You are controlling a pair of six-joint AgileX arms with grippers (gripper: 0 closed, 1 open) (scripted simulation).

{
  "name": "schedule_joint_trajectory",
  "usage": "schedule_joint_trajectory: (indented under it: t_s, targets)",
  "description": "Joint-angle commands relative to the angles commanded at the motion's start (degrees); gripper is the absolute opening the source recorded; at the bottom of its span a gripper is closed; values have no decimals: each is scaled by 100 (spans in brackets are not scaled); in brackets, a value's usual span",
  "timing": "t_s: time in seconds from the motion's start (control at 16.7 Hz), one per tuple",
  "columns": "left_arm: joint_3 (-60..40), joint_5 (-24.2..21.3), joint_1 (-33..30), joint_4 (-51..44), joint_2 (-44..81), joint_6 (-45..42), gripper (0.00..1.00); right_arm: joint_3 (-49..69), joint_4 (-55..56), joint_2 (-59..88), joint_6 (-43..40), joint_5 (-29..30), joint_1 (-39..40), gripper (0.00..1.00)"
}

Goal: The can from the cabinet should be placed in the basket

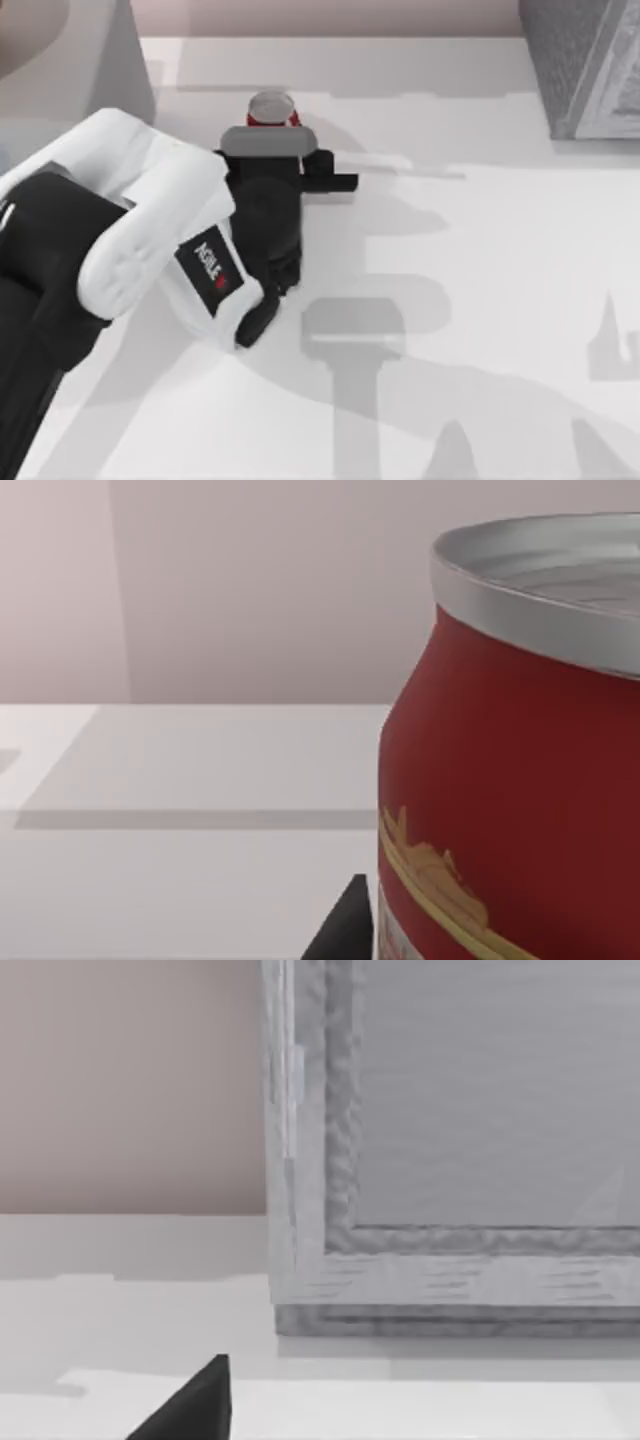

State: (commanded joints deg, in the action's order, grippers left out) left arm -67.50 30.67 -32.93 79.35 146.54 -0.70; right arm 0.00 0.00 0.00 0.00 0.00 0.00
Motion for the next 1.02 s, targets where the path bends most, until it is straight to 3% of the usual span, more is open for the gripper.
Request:
schedule_joint_trajectory:
  t_s: [0.3, 0.54, 0.78, 1.02]
  targets:
    - [21, -8, -13, -36, -66, -3, 0, 0, 0, 0, 0, 0, 0, 100]
    - [319, -86, 62, -577, -896, 7, 0, 0, 0, 0, 0, 0, 0, 100]
    - [965, -223, 238, -1682, -2662, 2, 0, 0, 0, 0, 0, 0, 0, 100]
    - [1886, -421, 483, -3221, -5331, -15, 0, 0, 0, 0, 0, 0, 0, 100]
